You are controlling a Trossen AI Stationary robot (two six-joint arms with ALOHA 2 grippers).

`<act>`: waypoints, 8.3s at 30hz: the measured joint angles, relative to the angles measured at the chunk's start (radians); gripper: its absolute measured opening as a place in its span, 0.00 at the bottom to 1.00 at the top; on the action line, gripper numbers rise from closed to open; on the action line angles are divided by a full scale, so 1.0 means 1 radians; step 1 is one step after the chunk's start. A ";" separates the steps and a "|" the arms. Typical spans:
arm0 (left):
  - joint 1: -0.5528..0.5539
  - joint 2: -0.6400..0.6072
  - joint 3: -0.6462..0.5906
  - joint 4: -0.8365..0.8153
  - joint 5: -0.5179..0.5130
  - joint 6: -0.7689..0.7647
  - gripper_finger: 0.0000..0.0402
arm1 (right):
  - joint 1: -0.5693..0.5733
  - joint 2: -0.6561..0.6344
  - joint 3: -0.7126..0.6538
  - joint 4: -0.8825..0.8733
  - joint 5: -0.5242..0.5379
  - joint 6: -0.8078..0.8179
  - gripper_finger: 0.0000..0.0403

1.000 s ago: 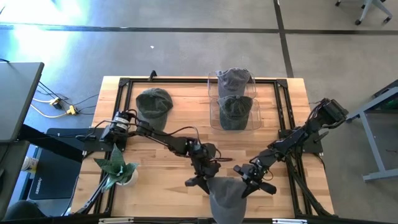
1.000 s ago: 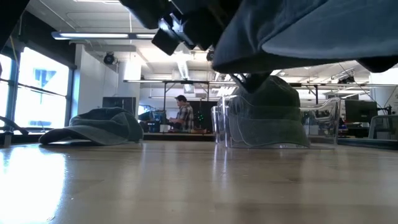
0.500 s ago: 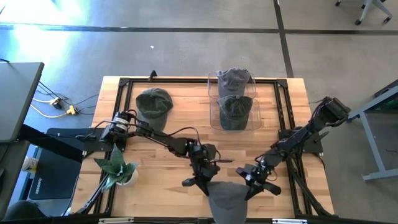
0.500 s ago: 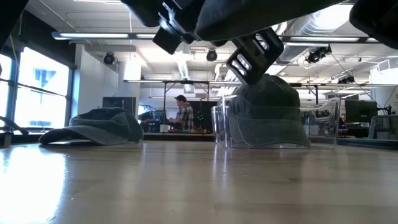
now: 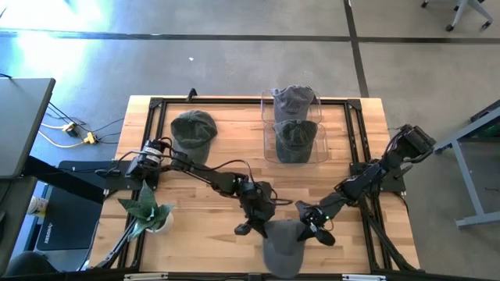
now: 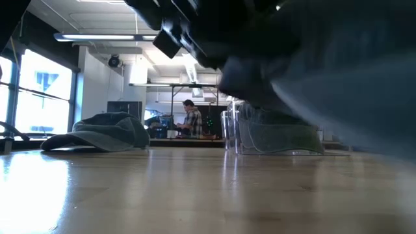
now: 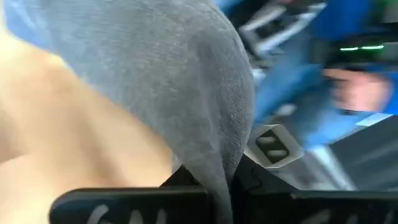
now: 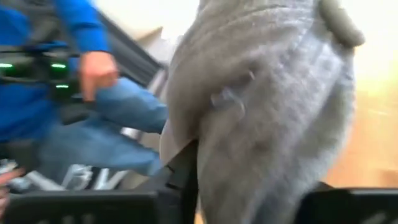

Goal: Pick & Place hat
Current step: Put the gray cap into the top transparent bin

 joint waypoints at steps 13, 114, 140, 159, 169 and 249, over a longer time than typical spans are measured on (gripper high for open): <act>0.142 0.000 0.000 -0.135 0.018 0.093 0.43 | -0.087 0.003 0.000 -0.101 -0.031 -0.001 0.62; -0.089 -0.202 0.071 -0.214 -0.624 -0.429 0.52 | -0.468 0.120 0.100 0.224 -0.742 0.264 0.01; -0.094 -0.096 0.072 -0.120 -0.461 -0.501 0.19 | -0.479 0.024 0.091 0.158 -0.686 0.217 0.00; -0.094 -0.096 0.072 -0.114 -0.413 -0.478 0.07 | -0.440 -0.437 0.072 -0.546 -0.369 -0.122 0.47; -0.094 -0.096 0.072 -0.118 -0.413 -0.478 0.07 | -0.266 -0.305 0.072 -0.425 -0.168 -0.240 0.72; 0.019 -0.107 0.072 0.006 0.053 -0.241 0.01 | -0.150 -0.319 0.073 -0.532 -0.206 -0.614 0.69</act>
